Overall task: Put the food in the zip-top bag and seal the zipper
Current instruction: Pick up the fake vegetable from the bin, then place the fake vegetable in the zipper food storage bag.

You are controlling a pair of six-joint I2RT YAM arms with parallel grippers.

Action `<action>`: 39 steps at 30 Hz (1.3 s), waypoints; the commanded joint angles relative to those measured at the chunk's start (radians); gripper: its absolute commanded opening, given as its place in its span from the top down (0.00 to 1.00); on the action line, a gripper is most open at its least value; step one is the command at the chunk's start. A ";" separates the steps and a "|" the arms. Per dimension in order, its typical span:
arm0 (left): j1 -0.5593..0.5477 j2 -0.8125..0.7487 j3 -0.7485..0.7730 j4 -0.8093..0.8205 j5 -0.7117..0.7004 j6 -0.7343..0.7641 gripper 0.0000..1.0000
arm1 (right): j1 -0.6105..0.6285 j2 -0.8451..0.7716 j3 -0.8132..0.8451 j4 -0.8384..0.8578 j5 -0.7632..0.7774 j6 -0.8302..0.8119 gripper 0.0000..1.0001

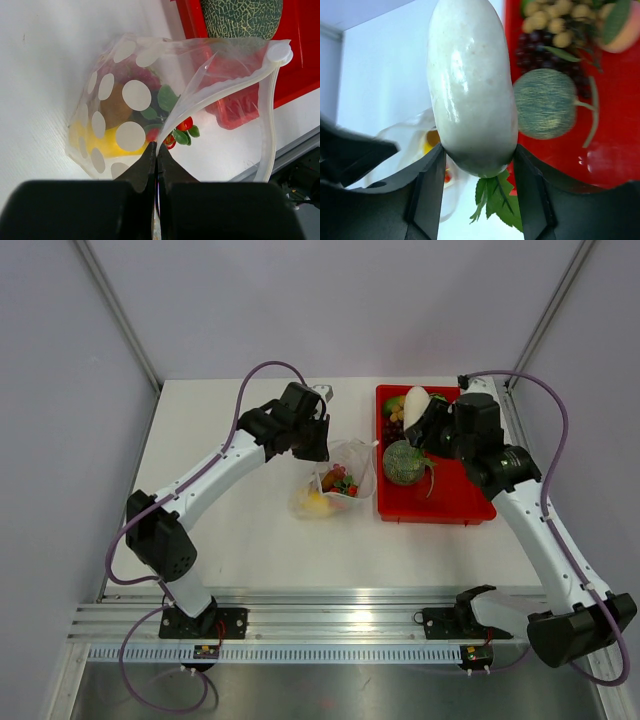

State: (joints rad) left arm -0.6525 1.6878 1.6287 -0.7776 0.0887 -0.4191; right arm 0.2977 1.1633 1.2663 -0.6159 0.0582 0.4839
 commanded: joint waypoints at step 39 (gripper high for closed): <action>0.005 -0.010 0.022 0.029 0.013 -0.012 1.00 | 0.400 0.142 -0.038 -0.007 -0.101 0.114 0.50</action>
State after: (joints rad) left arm -0.6525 1.6882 1.6287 -0.7712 0.0914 -0.4202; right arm 0.6876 1.3354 1.2423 -0.5846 -0.0212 0.6205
